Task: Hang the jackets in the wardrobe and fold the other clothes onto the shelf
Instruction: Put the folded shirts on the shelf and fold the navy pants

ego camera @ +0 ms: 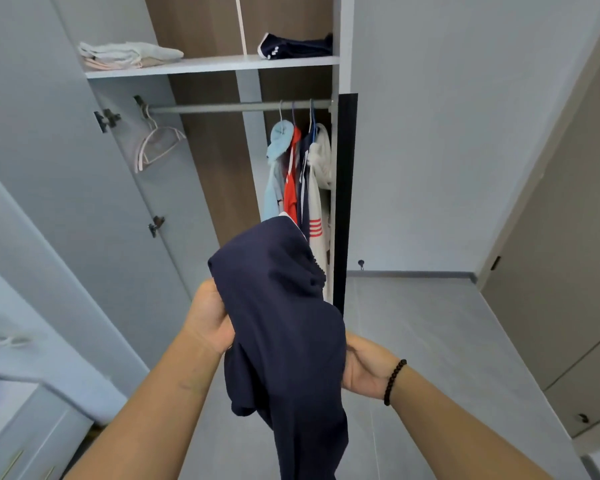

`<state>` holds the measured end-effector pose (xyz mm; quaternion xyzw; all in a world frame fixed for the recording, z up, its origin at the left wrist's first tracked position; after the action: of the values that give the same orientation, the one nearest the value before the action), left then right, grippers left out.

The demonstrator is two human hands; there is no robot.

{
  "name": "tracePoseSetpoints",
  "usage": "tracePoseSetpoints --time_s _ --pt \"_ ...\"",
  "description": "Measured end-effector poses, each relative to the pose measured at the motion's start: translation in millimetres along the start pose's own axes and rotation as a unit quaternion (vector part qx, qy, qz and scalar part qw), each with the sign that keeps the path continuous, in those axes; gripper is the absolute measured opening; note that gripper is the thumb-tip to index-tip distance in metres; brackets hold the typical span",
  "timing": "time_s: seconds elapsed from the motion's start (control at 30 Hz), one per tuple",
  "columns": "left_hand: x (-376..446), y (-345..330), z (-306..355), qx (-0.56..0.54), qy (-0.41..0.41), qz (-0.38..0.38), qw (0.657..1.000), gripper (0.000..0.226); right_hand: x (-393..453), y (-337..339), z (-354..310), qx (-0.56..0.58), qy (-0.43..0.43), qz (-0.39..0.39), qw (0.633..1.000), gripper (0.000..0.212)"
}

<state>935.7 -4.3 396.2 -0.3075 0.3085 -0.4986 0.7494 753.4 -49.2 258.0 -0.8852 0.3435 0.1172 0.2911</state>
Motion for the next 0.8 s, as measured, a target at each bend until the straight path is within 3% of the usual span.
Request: tracePoseSetpoints --time_s 0.13,0.23,0.3,0.4,0.5,0.57,0.63,0.7,0.77,0.8 --pt "-7.1 17.3 8.3 0.02 0.029 0.003 0.999 0.065 6.7 -13.0 -25.4 -0.126 0.068 0.042 0.989 0.069" --pt "-8.7 22.7 18.5 0.032 0.043 0.006 0.999 0.067 12.6 -44.7 -50.8 -0.155 0.124 0.028 0.98 0.072" --pt "-7.9 26.2 27.1 0.036 0.059 0.009 0.998 0.065 19.8 -64.8 -60.6 -0.175 0.129 0.031 0.976 0.062" --pt "0.2 37.2 42.2 0.029 0.077 0.012 0.997 0.064 30.4 -74.7 -69.6 -0.238 0.135 0.137 0.952 0.03" --pt "11.2 59.4 67.0 0.074 0.048 0.014 0.996 0.062 34.5 -80.0 -78.1 -0.181 0.165 0.184 0.952 0.024" --pt "14.1 74.3 90.9 0.133 0.029 -0.036 0.99 0.045 34.3 -89.0 -88.2 -0.169 0.191 0.197 0.947 0.022" --pt "17.4 90.9 110.1 0.212 0.065 -0.13 0.966 0.043 35.3 -104.4 -100.0 -0.185 0.213 0.207 0.937 0.017" --pt "17.1 107.1 118.0 0.281 0.187 -0.244 0.909 0.065 38.8 -123.7 -110.4 -0.203 0.238 0.212 0.926 0.013" --pt "13.9 117.3 117.2 0.289 0.309 -0.315 0.85 0.069 42.7 -143.5 -118.6 -0.224 0.257 0.206 0.917 0.012" --pt "13.1 119.3 116.5 0.271 0.349 -0.324 0.836 0.065 45.0 -154.5 -121.6 -0.239 0.263 0.201 0.913 0.012"
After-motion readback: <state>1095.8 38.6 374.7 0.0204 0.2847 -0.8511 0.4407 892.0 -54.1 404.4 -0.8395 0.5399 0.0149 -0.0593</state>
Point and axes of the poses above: each hand's wrist, its own x-axis towards the middle knuckle, its own y-axis out of the back of the hand, z = x × y, the point moved 5 cm from there along x, towards the middle knuckle, and after that the axes turned 11 degrees about -x, right-handed, at the moved point
